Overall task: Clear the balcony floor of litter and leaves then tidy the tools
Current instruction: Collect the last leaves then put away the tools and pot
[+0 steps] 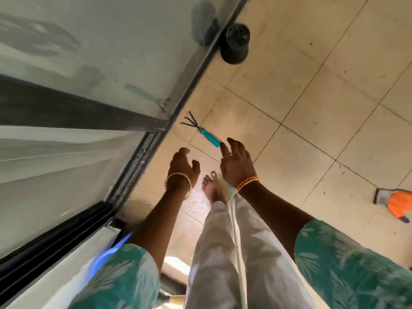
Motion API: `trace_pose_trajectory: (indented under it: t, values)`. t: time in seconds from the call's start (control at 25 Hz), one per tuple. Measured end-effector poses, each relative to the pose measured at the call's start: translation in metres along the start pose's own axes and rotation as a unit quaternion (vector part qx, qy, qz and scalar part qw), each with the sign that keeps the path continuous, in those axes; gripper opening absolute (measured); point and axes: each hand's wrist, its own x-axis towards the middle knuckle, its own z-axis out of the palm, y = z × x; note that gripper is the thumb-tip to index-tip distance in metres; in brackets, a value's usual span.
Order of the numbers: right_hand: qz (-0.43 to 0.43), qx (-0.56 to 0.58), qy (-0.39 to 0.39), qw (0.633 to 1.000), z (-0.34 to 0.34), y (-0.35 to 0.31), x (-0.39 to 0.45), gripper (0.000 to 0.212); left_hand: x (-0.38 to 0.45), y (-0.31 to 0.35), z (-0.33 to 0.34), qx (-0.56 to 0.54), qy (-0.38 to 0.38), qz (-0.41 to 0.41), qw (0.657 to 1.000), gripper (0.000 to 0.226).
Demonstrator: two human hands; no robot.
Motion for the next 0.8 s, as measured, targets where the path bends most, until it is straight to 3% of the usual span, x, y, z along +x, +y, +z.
trace_pose_trajectory:
  t: [0.12, 0.4, 0.56, 0.8]
  values:
    - [-0.002, 0.01, -0.03, 0.999, 0.067, 0.021, 0.047, 0.052, 0.073, -0.013, 0.044, -0.104, -0.004, -0.077, 0.992, 0.03]
    - [0.053, 0.04, -0.119, 0.991, 0.173, 0.071, 0.137, 0.044, 0.232, -0.056, 0.131, -0.135, -0.117, -0.195, 0.964, 0.02]
    - [0.075, -0.005, -0.132, 0.988, 0.213, 0.086, 0.164, 0.057, 0.274, -0.054, 0.168, -0.223, -0.141, -0.227, 0.937, 0.022]
    - [0.092, 0.14, -0.163, 0.972, 0.238, 0.095, 0.17, 0.049, 0.276, -0.045, 0.191, -0.319, -0.136, -0.262, 0.901, 0.034]
